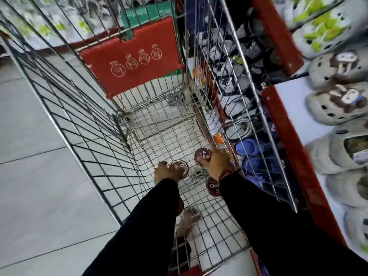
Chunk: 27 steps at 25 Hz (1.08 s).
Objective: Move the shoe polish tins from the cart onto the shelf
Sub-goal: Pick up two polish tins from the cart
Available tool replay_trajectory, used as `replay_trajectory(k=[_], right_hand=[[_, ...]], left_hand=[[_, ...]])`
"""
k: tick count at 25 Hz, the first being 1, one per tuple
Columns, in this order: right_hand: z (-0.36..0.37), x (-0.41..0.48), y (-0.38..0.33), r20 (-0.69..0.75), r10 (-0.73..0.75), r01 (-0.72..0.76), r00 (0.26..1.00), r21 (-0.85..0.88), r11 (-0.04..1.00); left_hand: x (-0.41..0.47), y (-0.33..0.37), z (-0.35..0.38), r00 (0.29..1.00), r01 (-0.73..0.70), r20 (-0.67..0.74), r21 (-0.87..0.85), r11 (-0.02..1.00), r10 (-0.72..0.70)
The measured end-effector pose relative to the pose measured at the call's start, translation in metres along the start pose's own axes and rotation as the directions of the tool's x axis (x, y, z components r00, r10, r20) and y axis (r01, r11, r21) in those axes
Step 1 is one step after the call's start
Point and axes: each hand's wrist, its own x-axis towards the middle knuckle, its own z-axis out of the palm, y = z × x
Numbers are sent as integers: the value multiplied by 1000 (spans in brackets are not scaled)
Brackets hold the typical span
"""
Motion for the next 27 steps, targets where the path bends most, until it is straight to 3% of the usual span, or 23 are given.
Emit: replay_trajectory(k=[4,7,11,14,16,20,27], right_hand=[[14,15,1,-51,64,-63,997,22,998],[19,22,10,-127,88,-59,988,214,975],[18,10,16,-158,160,-58,974,512,857],[9,-7,18,-185,171,-25,968,603,797],[-1,-27,18,-133,183,-35,974,710,703],[-29,-81,14,-70,197,-46,978,847,530],[-132,-243,34,-215,172,189,961,970,154]], left_hand=[[4,-3,9,998,-54,-40,54,997,56],[1,-1,11,998,-50,-45,65,997,53],[-10,3,8,998,-53,-43,18,998,54],[-30,4,-1,997,-76,-20,-65,995,75],[-52,5,-14,998,-55,-30,-196,979,50],[-97,4,-43,989,-143,-44,-447,883,138],[-257,23,-93,936,-274,-39,-704,655,350]])
